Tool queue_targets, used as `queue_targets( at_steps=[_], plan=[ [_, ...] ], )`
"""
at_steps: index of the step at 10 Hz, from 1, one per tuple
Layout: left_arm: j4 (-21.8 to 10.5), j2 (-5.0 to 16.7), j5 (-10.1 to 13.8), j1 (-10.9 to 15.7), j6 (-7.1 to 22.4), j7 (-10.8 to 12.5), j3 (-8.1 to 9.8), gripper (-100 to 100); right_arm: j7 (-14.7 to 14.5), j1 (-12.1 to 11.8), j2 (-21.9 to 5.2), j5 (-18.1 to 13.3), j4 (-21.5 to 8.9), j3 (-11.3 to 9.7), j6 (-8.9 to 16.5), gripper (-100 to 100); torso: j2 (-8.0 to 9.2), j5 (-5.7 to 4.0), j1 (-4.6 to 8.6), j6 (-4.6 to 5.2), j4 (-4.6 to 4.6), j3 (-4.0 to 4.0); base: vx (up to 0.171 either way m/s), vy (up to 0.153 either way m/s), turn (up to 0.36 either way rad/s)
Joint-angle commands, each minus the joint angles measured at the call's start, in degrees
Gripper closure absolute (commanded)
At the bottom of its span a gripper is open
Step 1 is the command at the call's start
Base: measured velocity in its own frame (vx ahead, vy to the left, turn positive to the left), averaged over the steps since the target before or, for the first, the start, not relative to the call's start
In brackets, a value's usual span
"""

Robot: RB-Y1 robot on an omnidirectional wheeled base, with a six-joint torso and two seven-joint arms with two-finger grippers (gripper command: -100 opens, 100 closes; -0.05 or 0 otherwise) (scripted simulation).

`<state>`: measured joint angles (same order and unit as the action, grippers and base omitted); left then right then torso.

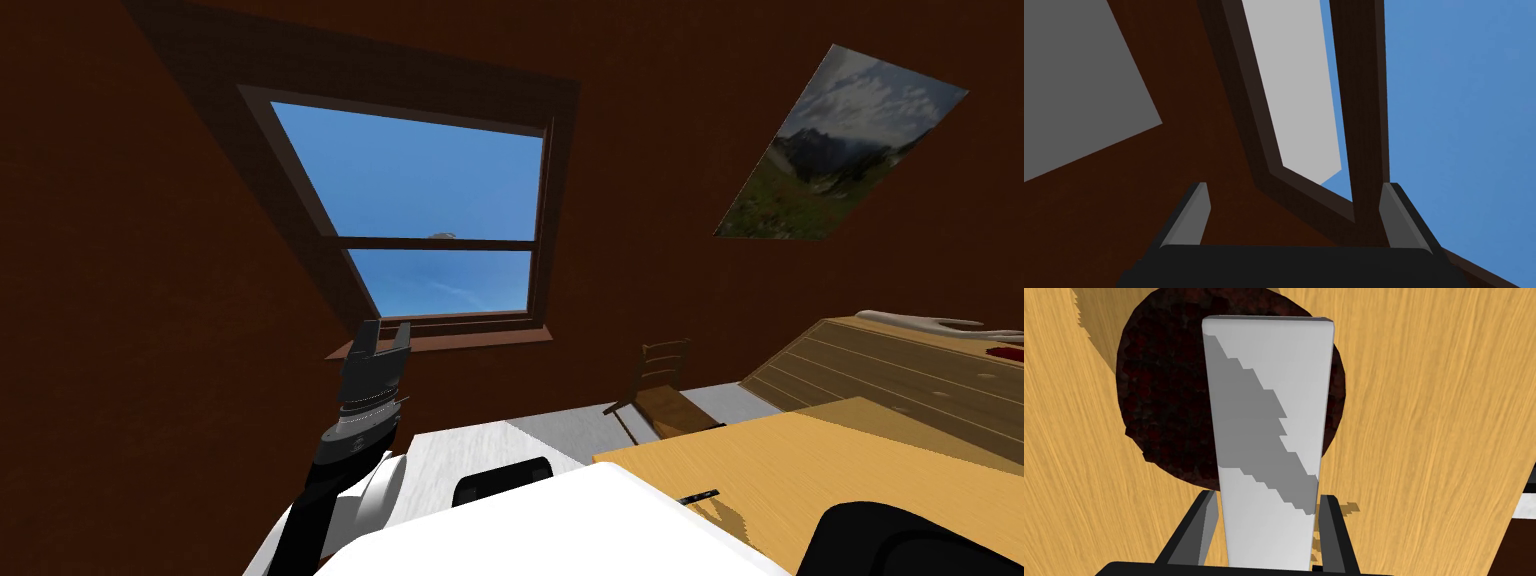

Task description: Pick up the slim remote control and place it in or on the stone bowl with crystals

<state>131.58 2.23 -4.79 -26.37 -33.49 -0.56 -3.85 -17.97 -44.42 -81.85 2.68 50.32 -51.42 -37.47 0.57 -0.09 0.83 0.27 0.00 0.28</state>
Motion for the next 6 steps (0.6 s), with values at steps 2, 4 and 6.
queue_targets(
  at_steps=[2, 4, 6],
  plan=[
    [0.0, 0.0, 0.0, 0.0, 0.0, 0.0, 0.0, 0, -0.46, 0.08, -2.74, 0.32, 1.02, -0.19, -1.58, 100, -0.08, 0.02, -0.05, -0.04, -0.01, -0.04, -0.06, -0.066, -0.066],
    [0.0, 0.0, 0.0, 0.0, 0.0, 0.0, 0.0, 0, 0.05, 0.9, -2.35, -0.25, -0.1, -0.63, -2.16, 100, -0.23, 0.04, -0.05, -0.09, -0.03, -0.13, -0.029, -0.052, -0.013],
    [0.0, 0.0, 0.0, -0.01, 0.0, 0.0, -0.01, 0, -0.01, 0.88, -2.47, -0.24, -0.08, -0.62, -2.18, -100, -0.37, 0.07, -0.29, -0.07, -0.06, -0.2, -0.002, -0.003, 0.001]
  ],
)
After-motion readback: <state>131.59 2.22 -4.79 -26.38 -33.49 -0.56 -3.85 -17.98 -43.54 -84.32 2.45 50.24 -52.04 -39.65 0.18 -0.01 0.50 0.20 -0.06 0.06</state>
